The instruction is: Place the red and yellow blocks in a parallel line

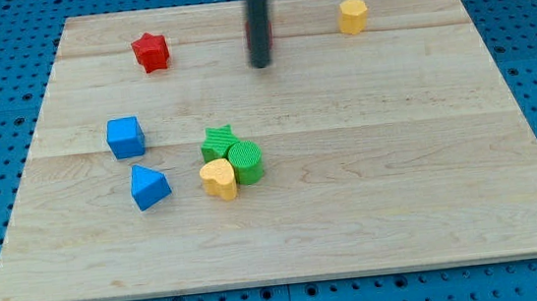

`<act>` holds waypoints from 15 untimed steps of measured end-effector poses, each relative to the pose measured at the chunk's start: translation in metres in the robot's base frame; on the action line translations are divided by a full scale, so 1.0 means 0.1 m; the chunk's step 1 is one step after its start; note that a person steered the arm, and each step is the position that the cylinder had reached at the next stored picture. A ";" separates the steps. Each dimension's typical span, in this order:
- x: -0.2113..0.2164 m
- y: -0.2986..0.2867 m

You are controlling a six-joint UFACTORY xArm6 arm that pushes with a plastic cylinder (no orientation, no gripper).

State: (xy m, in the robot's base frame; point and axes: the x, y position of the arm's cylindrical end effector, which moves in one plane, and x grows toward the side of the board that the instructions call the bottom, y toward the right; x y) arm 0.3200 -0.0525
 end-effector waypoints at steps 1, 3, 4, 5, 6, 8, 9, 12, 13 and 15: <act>-0.01 -0.76; -0.26 -0.79; -0.10 -0.48; 0.41 0.46; 0.17 1.65; -1.25 1.87; -1.04 1.54; -0.77 2.67; 0.64 2.78; 1.99 1.28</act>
State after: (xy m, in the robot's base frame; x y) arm 0.5187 0.0757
